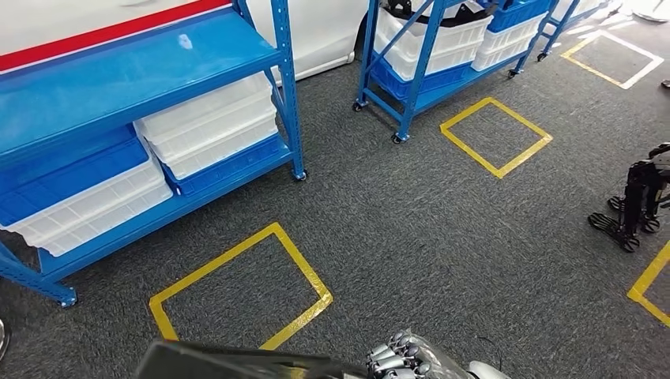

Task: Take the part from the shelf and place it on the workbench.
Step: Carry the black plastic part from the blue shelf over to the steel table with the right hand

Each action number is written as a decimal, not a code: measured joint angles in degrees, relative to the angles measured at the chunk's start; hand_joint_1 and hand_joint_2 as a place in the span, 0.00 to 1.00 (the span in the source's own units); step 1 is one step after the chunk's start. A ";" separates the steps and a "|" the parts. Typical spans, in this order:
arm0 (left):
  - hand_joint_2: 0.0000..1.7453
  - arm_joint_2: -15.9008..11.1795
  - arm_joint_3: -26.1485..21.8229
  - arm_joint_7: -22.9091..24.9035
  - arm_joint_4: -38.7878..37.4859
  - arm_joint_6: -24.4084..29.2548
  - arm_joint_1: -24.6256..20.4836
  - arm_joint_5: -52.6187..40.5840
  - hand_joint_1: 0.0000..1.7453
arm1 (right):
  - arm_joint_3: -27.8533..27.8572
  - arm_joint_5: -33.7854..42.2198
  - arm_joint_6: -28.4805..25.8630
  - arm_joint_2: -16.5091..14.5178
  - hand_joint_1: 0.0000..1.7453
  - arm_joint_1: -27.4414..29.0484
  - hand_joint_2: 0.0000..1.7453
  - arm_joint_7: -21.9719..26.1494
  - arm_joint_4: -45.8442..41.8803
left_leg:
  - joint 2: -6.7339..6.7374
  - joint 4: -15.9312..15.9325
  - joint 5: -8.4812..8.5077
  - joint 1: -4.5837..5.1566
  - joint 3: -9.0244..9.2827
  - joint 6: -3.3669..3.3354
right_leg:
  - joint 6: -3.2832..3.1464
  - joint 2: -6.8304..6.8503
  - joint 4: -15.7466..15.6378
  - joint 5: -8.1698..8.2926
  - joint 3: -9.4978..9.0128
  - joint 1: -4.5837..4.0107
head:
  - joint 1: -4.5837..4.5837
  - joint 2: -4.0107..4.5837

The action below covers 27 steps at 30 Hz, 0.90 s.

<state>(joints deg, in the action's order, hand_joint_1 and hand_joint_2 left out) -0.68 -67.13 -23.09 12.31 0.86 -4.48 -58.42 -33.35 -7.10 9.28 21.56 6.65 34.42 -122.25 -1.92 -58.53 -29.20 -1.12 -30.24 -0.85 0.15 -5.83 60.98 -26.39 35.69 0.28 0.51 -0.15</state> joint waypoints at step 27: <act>1.00 1.90 0.19 -0.80 -0.02 1.66 -0.55 0.47 0.00 | -0.47 5.35 4.30 -5.59 1.00 -7.27 1.00 -1.69 2.52 | -2.42 -0.93 0.41 -0.16 -1.59 1.21 | -1.47 -0.11 -0.55 -0.29 -0.66 0.02 | 0.02 0.00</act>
<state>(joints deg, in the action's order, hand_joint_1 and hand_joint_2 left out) 1.22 -66.94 -23.89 12.28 2.52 -5.03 -57.95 -33.82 -1.75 13.58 15.97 -0.62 32.73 -119.73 -4.34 -59.45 -28.79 -1.28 -31.82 0.36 -1.31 -5.94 60.43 -26.68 35.04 0.30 0.52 -0.15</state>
